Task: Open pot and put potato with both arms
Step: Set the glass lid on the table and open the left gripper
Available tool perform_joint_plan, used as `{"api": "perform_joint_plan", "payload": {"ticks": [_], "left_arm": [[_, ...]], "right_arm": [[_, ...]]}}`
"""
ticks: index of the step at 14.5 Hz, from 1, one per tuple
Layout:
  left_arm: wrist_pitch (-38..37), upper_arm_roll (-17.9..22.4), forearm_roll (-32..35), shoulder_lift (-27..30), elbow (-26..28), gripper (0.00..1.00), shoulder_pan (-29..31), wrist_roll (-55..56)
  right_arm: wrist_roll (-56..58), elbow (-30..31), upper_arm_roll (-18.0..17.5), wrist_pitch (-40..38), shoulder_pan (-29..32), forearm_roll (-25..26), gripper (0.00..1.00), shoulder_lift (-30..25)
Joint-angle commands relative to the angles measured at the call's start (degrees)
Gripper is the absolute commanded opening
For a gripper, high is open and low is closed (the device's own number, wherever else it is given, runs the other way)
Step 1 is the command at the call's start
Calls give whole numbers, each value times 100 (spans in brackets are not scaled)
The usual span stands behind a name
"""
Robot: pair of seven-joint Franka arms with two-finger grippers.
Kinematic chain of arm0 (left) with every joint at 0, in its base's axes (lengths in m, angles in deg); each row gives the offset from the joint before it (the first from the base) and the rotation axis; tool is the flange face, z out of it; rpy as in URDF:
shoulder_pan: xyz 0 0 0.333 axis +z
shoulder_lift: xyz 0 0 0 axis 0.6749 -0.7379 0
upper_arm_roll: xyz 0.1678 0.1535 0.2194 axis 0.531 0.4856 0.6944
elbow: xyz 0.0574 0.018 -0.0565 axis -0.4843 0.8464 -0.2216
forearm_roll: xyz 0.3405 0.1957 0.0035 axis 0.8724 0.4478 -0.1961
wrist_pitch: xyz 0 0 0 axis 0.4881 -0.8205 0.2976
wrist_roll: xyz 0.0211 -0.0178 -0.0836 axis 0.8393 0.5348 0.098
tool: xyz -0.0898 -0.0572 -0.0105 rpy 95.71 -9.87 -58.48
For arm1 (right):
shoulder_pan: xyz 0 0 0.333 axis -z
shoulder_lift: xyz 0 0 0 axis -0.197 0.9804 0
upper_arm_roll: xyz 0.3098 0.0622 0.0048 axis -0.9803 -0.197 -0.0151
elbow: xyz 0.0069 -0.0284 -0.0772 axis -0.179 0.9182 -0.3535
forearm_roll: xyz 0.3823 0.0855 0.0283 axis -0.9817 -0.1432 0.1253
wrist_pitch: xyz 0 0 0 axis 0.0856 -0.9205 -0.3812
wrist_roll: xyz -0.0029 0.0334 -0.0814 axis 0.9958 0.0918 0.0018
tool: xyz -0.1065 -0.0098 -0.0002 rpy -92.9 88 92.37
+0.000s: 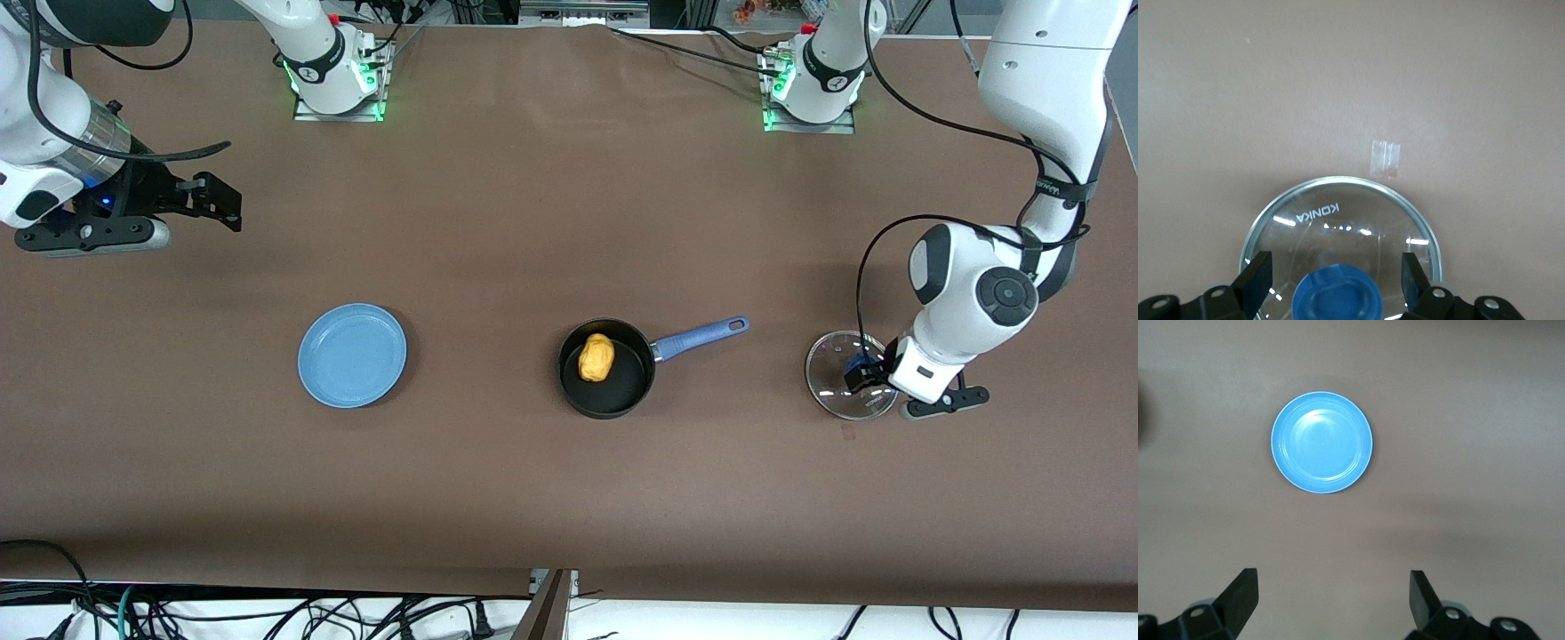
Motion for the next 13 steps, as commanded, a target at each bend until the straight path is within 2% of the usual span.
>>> {"api": "perform_joint_plan", "payload": {"ticks": [1,13], "left_arm": [[-264,-63,39,226,-69,86,55,13],[-3048,-151,-357,780,-1562,89,55,-57]], "right_arm": [[-19,-170,-108,-6,93,72,100,134],[-36,-170,-90,20,120,19,100,152]]}}
